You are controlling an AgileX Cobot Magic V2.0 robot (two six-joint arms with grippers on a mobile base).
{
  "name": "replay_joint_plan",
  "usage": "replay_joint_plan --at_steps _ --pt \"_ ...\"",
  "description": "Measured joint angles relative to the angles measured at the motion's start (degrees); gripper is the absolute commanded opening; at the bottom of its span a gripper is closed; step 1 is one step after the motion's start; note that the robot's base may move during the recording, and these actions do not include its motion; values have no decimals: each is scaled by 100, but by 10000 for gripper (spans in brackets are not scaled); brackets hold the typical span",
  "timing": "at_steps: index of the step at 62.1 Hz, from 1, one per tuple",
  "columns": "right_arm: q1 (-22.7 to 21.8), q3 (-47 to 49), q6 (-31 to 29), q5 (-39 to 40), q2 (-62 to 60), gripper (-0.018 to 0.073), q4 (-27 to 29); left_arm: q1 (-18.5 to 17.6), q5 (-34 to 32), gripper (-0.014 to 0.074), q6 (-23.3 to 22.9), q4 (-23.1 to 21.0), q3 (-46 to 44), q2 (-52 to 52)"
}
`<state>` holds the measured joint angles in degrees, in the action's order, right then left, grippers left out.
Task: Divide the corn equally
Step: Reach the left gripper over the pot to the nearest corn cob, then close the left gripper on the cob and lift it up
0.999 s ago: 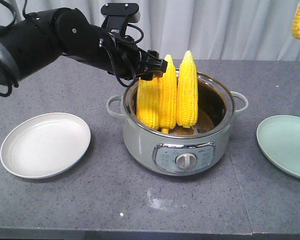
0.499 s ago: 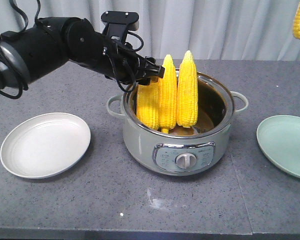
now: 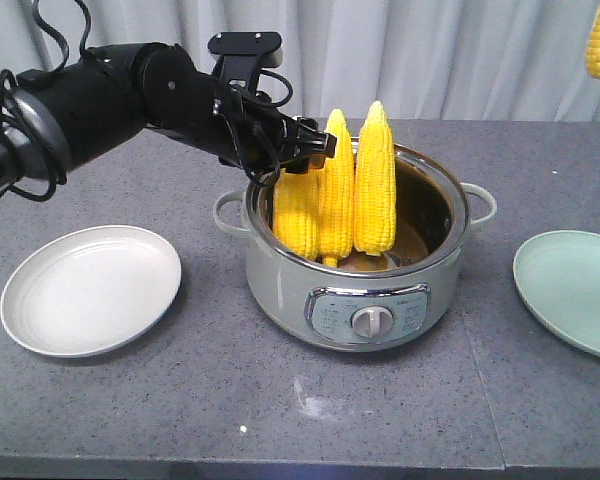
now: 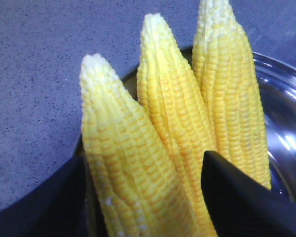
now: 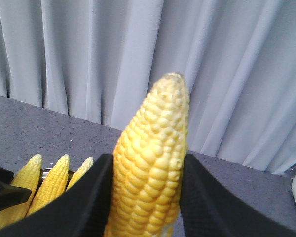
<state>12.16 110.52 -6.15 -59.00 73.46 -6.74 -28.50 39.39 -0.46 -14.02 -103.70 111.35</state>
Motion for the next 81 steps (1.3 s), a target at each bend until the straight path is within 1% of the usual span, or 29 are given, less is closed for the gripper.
replay_joint_plan --at_steps 18,24,27,33,48,49,66,81 --pt "0 0 0 0 0 -5 0 0 -27 481 5 -61 -7 123" --pt "0 0 0 0 0 -5 0 0 -50 460 5 -139 -27 171" --pt "0 0 0 -2 0 -5 0 0 -50 435 5 -160 -43 177" --pt "0 0 0 -2 0 -5 0 0 -44 347 5 -181 -55 183" --pt "0 0 0 -2 0 -5 0 0 90 0 0 -282 -55 270" --pt "0 0 0 -2 0 -5 0 0 97 -8 0 -288 -55 270" --pt "0 0 0 -2 0 -5 0 0 155 -8 0 -287 -18 80" --pt "0 0 0 -2 0 -5 0 0 -54 -7 0 -281 -16 -846"
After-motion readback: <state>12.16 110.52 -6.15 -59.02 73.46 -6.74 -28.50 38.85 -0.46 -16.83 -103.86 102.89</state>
